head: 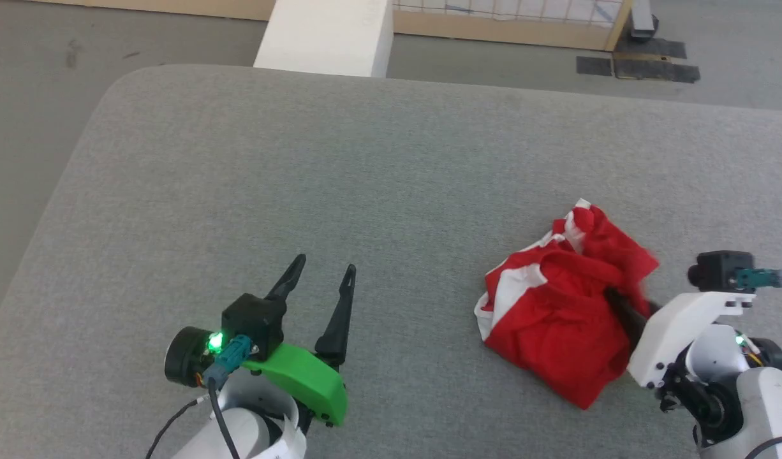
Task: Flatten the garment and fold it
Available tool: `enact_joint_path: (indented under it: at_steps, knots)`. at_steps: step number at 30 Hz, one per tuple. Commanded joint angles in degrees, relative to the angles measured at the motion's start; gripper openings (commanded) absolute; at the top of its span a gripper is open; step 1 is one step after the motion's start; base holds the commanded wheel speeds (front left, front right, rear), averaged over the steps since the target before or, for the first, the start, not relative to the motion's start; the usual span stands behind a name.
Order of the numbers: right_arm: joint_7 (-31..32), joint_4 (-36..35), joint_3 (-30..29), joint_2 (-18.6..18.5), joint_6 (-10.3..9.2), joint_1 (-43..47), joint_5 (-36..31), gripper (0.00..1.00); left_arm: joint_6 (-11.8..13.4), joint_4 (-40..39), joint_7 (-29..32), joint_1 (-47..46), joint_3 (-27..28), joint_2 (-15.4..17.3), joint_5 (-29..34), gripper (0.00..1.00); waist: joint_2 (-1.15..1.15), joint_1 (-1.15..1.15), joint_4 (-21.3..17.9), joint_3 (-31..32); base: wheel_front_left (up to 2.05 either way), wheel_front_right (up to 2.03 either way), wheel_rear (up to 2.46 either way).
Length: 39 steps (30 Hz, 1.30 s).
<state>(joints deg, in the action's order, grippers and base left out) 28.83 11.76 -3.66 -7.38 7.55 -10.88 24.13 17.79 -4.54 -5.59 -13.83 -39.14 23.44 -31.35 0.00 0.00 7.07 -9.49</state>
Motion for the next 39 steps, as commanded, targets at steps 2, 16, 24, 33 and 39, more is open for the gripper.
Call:
enact_joint_path:
  at_steps: [2,16,24,33,39]
  knots:
    - [-1.37,-0.32,-1.27,1.08,-0.06,-0.50,-1.60,1.00,0.34,-0.14,0.12,-0.01,0.37,0.66,-0.53,1.00,0.00,0.00,-1.06,0.20,0.00,0.00,0.00]
    - [-18.51,-19.88,4.59,-7.23,-0.06,2.89,-3.03,1.00,1.03,-0.55,0.19,-0.66,1.45,-0.19,-2.22,1.00,0.00,0.00,-4.48,3.93,0.00,0.00,0.00]
    - [-28.73,-21.26,1.75,-4.88,-0.06,11.06,-10.56,1.00,0.56,-1.16,0.95,-0.49,1.39,0.30,-3.16,1.00,0.00,0.00,-6.33,4.02,0.00,0.00,0.00]
    - [-30.57,-21.34,-2.46,1.18,-0.06,15.28,-16.47,1.00,-2.56,-1.74,5.10,-1.89,-0.80,2.42,-3.83,1.00,0.00,0.00,-9.14,2.34,0.00,0.00,0.00]
    - [-30.36,-22.24,-3.76,2.22,-0.06,14.65,-17.16,1.00,-7.97,-1.15,16.22,-9.27,-4.11,2.80,-6.37,1.00,0.00,0.00,-11.41,-1.36,0.00,0.00,0.00]
